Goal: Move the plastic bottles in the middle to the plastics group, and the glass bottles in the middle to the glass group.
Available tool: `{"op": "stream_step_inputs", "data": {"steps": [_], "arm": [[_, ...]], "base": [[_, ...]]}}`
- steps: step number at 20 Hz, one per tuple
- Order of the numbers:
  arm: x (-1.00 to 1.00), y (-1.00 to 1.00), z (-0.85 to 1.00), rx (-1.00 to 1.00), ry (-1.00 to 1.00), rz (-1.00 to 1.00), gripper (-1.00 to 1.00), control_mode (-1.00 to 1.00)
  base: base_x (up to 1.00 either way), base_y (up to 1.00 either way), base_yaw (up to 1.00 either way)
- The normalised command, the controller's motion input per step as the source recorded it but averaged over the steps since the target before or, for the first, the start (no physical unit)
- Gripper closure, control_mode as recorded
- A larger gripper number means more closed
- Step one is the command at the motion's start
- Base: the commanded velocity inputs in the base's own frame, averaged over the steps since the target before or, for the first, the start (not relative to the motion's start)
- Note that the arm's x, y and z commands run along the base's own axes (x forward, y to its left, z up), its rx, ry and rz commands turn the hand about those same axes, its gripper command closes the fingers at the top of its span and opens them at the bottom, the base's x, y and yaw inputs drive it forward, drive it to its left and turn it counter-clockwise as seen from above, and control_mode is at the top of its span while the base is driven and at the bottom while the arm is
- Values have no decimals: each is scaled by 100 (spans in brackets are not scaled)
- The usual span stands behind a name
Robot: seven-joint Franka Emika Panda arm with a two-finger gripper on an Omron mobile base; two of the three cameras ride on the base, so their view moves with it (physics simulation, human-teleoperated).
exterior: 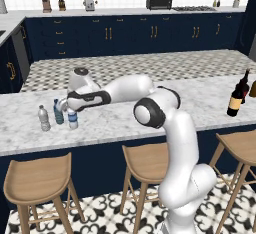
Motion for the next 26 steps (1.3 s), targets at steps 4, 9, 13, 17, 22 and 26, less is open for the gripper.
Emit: {"op": "stream_step_inputs", "data": {"steps": [4,9,13,17,22,26], "arm": [[-13,-7,36,12,-1,2,-100,-100],[-31,-38,31,3,0,0,-100,-100],[-40,-64,22,0,0,0,-100,-100],[-49,-79,24,0,-1,-1,-100,-100],[-38,-81,17,0,1,-13,-100,-100],[-20,-78,11,-1,10,-19,-100,-100]], "base": [[0,0,0],[0,0,0],[0,0,0],[0,0,0],[0,0,0],[0,0,0]]}}
